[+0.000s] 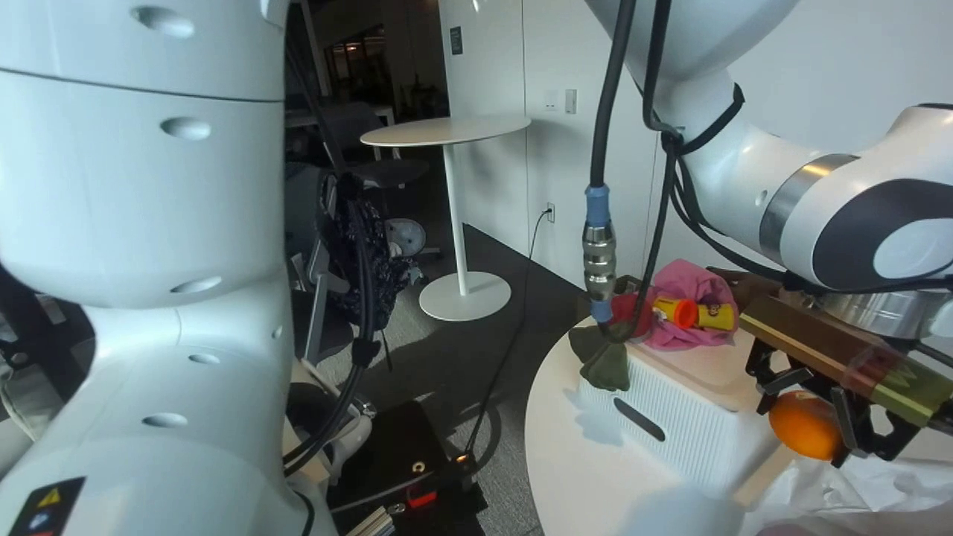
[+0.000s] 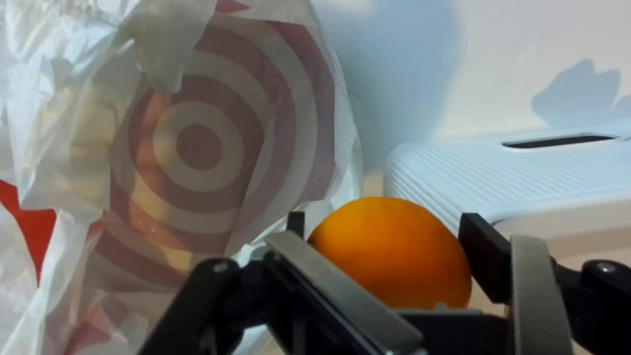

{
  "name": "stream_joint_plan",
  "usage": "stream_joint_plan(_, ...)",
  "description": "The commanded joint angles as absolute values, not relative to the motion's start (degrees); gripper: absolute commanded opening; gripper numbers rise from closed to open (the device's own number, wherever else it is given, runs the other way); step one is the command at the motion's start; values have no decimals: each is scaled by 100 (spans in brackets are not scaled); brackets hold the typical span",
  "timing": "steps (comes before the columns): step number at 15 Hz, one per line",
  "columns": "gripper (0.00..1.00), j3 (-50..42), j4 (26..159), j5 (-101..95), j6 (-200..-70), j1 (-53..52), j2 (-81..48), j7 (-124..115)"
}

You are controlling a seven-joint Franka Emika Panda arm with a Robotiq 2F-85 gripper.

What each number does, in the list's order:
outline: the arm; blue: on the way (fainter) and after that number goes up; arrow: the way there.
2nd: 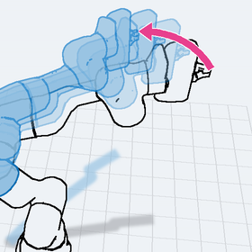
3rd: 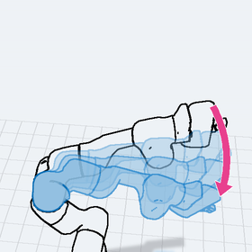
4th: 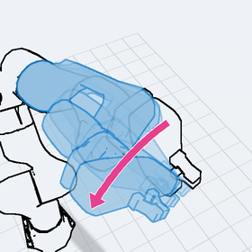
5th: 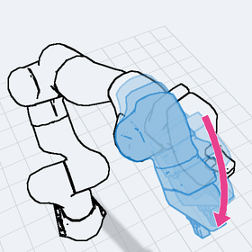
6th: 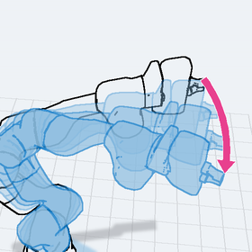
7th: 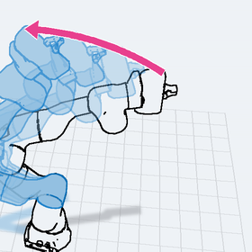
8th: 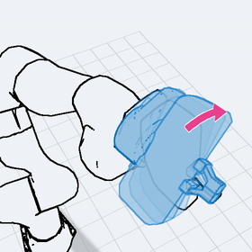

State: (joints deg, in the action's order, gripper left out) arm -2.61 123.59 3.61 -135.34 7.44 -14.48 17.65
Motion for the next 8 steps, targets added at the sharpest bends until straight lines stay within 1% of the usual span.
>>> stream_joint_plan(1, 53, -447, 12865, 237, -13133, 828, -1160, 1543)
stream_joint_plan(5, 53, -614, 12808, -69, -13625, 824, -1816, 1306)
stream_joint_plan(8, 53, -782, 12499, -608, -14256, 755, -2490, 922)
